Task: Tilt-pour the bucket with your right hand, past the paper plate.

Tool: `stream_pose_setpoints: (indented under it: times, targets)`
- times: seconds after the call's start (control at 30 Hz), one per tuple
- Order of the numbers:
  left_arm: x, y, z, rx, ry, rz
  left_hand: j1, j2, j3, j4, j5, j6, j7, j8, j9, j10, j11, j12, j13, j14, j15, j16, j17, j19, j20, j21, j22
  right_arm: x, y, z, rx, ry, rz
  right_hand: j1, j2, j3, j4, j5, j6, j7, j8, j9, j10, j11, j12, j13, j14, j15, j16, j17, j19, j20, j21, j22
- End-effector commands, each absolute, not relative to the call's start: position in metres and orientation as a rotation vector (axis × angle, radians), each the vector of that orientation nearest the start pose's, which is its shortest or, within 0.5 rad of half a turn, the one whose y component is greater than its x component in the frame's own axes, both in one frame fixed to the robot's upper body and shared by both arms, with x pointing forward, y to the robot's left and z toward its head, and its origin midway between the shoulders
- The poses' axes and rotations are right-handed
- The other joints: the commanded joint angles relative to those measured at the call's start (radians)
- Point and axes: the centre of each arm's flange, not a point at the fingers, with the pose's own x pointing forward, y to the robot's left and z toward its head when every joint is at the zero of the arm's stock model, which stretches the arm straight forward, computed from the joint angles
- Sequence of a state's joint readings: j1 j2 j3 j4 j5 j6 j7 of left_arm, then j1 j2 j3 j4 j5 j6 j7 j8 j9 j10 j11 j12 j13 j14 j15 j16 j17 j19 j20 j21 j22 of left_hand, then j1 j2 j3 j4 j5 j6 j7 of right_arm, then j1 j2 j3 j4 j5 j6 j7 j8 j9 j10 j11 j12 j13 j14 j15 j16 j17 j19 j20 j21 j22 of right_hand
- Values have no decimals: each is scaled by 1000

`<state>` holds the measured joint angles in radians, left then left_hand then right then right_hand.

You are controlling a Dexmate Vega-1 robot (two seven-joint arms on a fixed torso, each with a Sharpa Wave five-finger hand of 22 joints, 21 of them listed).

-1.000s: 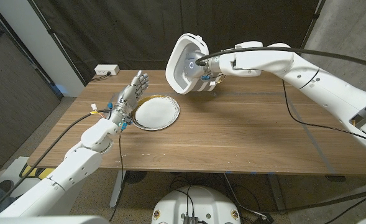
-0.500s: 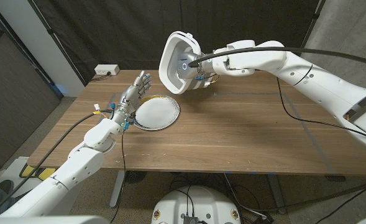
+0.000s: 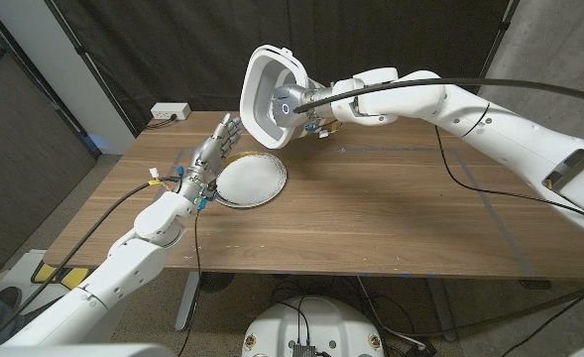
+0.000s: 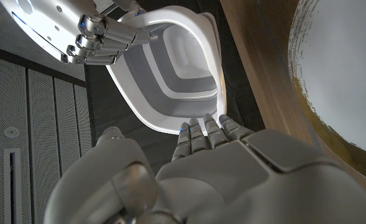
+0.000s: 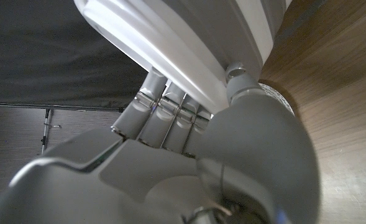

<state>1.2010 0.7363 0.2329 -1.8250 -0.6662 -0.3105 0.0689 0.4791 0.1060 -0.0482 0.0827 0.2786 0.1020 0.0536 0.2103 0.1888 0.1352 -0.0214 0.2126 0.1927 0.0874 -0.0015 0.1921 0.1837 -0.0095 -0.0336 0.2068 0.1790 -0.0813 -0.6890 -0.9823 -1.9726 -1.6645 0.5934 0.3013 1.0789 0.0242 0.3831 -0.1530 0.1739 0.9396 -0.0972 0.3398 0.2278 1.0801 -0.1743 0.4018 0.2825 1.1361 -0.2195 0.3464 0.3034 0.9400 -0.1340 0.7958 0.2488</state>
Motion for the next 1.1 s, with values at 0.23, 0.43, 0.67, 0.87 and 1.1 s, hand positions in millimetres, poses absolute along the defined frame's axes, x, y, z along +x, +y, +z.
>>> stream_pose_setpoints:
  times: [0.23, 0.43, 0.67, 0.87, 1.1]
  targets:
    - [520, 291, -35, 0, -720, -261, 5, 1, -5, 5, -3, 9, -3, -6, 1, 4, 3, -4, 2, 4, 0, -1, 1, -10, -4, -4, 5, 501, 4, 156, -3028, -1528, -282, 77, 71, -4, 3, 0, 74, -70, 8, -1, 19, -3, -3, -1, 7, -13, -4, 1, -6, -90, 14, 0]
    - [517, 292, -33, 6, -725, -259, 6, 2, -6, 5, -4, 10, -4, -6, 1, 6, 4, -4, 2, 4, 0, 0, 1, -10, -5, -4, 5, 508, -3, 161, -2991, -1591, -342, 77, 67, -7, 2, 0, 79, -73, 8, -3, 19, -2, -8, -6, 7, -14, -7, -1, -10, -89, 17, -1]
    - [515, 293, -32, 14, -724, -261, 7, 3, -6, 5, -6, 10, -3, -6, 1, 6, 4, -4, 2, 4, 0, -1, 1, -10, -5, -3, 5, 511, -3, 159, -2999, -1604, -442, 80, 60, -10, -1, 1, 91, -75, 10, -5, 23, -1, -12, -10, 9, -14, -9, -2, -18, -89, 20, -3]
    - [514, 293, -33, 15, -726, -265, 8, 3, -7, 5, -7, 11, -4, -6, 1, 6, -1, -4, 2, 4, 1, -1, 1, -11, -6, -3, 5, 511, -1, 161, -3001, -1592, -535, 80, 51, -15, -2, 2, 100, -79, 9, -8, 23, -7, -18, -15, 0, -15, -18, -7, -34, -87, 22, -6]
    - [513, 295, -33, 12, -732, -262, 9, 4, -8, 5, -9, 11, -4, -6, 1, 7, 1, -5, 2, 4, 0, -1, 1, -11, -5, -3, 5, 511, -1, 162, -2993, -1582, -534, 80, 49, -18, 0, 4, 108, -84, 9, -11, 28, -8, -20, -17, -3, -15, -22, -7, -44, -87, 26, -7]
